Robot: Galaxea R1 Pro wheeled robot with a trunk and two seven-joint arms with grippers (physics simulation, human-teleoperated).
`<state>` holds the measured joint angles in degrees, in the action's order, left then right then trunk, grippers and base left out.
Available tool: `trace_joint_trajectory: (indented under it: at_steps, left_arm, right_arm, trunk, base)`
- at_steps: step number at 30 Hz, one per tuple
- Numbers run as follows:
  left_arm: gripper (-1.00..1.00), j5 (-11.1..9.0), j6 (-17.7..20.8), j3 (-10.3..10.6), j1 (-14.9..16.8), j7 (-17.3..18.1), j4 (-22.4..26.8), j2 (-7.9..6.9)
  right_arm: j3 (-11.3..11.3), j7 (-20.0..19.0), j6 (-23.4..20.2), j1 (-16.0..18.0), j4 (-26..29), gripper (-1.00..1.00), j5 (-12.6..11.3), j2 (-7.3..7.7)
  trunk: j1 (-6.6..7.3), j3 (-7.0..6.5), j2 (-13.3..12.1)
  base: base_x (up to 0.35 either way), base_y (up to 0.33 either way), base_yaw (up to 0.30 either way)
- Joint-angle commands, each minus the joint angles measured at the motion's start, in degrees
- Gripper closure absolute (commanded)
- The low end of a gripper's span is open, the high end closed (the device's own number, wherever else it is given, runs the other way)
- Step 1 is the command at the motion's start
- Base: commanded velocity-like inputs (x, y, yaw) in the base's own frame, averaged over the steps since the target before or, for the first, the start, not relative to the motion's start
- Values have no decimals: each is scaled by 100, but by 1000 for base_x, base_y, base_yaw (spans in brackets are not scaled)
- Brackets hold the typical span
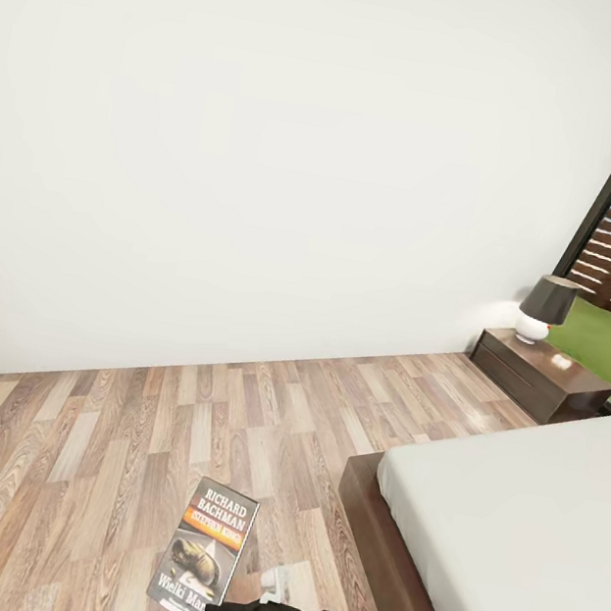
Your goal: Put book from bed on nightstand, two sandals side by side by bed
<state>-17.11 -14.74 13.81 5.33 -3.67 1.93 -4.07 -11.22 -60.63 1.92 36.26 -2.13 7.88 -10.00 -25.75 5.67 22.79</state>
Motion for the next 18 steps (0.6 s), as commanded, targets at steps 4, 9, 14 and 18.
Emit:
trace_joint_trajectory:
  at_steps: [4,9,14,18]
  left_arm:
    - [-100,-40,-83,45,3,-19,3,2]
    - [-100,-38,-187,46,3,-16,7,11]
    - [-100,-34,-265,55,3,-12,9,30]
    - [-100,-33,-282,59,3,-11,7,28]
  right_arm:
    - [-54,20,31,6,-15,100,50,0]
    - [-55,41,35,5,-15,100,48,0]
    - [-55,55,35,4,-16,100,48,0]
    - [-56,58,36,4,-14,100,47,0]
  trunk:
    - [-3,12,12]
    - [-3,12,12]
    - [-3,12,12]
    - [-3,12,12]
  base:
    - [0,0,0]
    - [0,0,1]
    - [0,0,80]
    - [0,0,108]
